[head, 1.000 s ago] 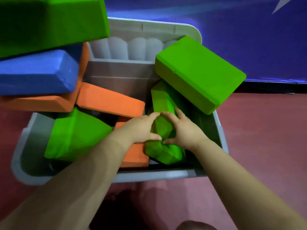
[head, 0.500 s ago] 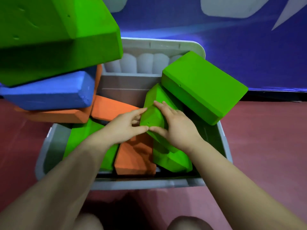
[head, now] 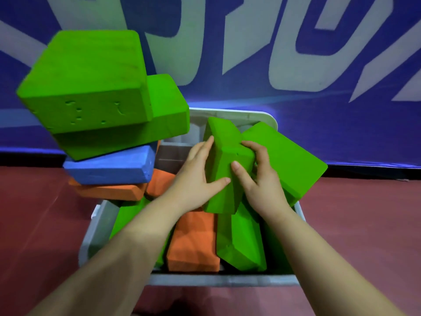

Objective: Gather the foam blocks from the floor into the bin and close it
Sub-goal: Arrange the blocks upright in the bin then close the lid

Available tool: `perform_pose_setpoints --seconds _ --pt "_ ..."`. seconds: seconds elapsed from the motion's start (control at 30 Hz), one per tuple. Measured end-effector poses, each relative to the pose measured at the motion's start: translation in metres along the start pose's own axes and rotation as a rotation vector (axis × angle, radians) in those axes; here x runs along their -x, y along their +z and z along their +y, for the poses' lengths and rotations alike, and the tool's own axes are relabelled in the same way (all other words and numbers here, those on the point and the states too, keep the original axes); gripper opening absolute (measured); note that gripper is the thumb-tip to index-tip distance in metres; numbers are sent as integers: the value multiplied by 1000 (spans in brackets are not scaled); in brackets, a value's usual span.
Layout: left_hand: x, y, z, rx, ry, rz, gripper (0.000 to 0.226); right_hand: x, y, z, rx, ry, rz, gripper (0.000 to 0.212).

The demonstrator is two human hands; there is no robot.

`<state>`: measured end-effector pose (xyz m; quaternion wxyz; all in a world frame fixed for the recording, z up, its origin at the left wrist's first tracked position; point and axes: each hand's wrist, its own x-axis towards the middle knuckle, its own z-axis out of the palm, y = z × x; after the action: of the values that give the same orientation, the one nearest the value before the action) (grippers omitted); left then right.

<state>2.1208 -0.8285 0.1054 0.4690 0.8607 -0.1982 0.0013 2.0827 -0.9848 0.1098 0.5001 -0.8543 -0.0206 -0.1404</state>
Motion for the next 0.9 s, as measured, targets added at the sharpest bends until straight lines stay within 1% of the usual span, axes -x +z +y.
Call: perform_pose_setpoints --seconds 0.1,0.17,0.23,0.3,0.43,0.47,0.57,0.6,0.67,0.77,0.8,0.83,0.9 --pt "-5 5 20 -25 81 41 97 -3 -10 -3 -101 4 146 41" --pt "-9 7 28 -65 145 91 89 -6 -16 -5 -191 13 241 37" --pt "-15 8 34 -103 187 147 81 -9 -22 -3 -256 19 293 36" --pt "-22 14 41 -124 190 143 79 -10 -30 1 -301 32 347 36" --pt "-37 35 67 -121 231 66 80 -5 -58 14 -444 144 406 24" --pt "-41 40 73 -126 244 41 81 -6 -67 19 -498 183 416 26" --pt "-56 51 87 -257 279 -55 82 -11 -96 33 -506 266 393 57" --pt "-60 53 91 -317 284 -107 81 -11 -104 39 -499 292 377 60" --pt "-69 59 96 -432 277 -215 77 -9 -114 51 -483 350 347 53" --pt "-78 70 97 -566 252 -328 76 -4 -119 74 -441 413 336 31" --pt "-79 74 96 -591 244 -358 77 -1 -118 76 -414 432 313 29" --pt "-78 79 93 -619 240 -388 77 2 -117 80 -380 433 296 33" --pt "-75 87 88 -682 249 -438 76 8 -114 83 -261 402 240 53"
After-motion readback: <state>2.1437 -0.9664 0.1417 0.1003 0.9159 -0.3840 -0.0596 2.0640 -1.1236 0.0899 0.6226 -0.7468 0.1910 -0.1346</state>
